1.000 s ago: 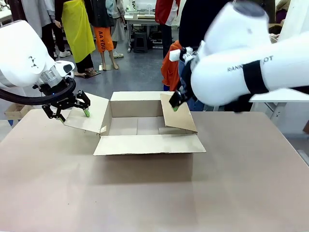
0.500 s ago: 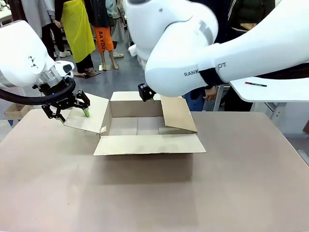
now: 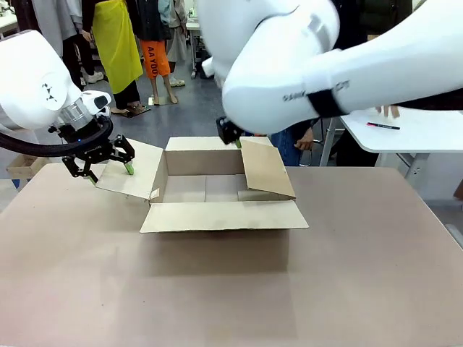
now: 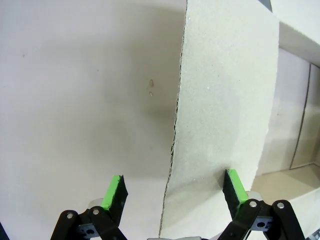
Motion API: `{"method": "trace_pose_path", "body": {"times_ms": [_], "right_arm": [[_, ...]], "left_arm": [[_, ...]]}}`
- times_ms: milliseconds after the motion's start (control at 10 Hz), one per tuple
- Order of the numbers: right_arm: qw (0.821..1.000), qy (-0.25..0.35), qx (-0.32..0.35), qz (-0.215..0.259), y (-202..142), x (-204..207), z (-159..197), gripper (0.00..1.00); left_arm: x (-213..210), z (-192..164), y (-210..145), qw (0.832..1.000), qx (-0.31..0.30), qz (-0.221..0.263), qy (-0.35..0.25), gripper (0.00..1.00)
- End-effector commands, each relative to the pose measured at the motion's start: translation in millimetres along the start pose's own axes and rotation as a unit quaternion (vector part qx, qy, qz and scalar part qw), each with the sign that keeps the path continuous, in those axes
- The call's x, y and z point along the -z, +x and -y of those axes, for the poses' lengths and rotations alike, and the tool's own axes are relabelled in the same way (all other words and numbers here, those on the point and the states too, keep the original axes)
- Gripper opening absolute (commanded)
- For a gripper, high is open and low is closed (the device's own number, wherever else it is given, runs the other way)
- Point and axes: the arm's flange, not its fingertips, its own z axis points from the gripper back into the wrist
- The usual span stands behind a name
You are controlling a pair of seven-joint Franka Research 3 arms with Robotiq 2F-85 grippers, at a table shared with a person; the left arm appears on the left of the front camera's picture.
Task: Pack the gift set into the box.
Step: Place both hands on the side flaps of the Package Box and spread them outward.
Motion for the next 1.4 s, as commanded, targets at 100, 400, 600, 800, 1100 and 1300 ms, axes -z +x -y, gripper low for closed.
{"method": "trace_pose_path", "body": {"times_ms": [100, 400, 600, 800, 1100, 1300], "right_arm": [[0.997, -0.035, 0.047, -0.044, 48.9, 66.0, -37.3, 1.0], [0.986, -0.11, 0.085, -0.093, 67.8, 118.1, -35.0, 1.0], [0.981, -0.136, 0.11, -0.079, 65.9, 134.0, -29.6, 1.0], [0.979, -0.143, 0.116, -0.086, 65.1, 140.7, -16.0, 1.0], [0.976, -0.163, 0.13, -0.07, 54.7, 118.7, 7.5, 1.0], [0.977, -0.152, 0.129, -0.073, 41.2, 107.2, 32.0, 1.0]], "left_arm": [[-2.4, 0.6, -0.4, 1.0, -0.005, 0.002, 0.007, 1.0], [-2.4, 0.6, -0.4, 1.0, -0.005, 0.002, 0.007, 1.0], [-2.4, 0.6, -0.4, 1.0, -0.005, 0.002, 0.007, 1.0], [-2.4, 0.6, -0.4, 1.0, -0.005, 0.002, 0.007, 1.0], [-2.4, 0.6, -0.4, 1.0, -0.005, 0.002, 0.007, 1.0], [-2.4, 0.6, -0.4, 1.0, -0.005, 0.002, 0.007, 1.0]]}}
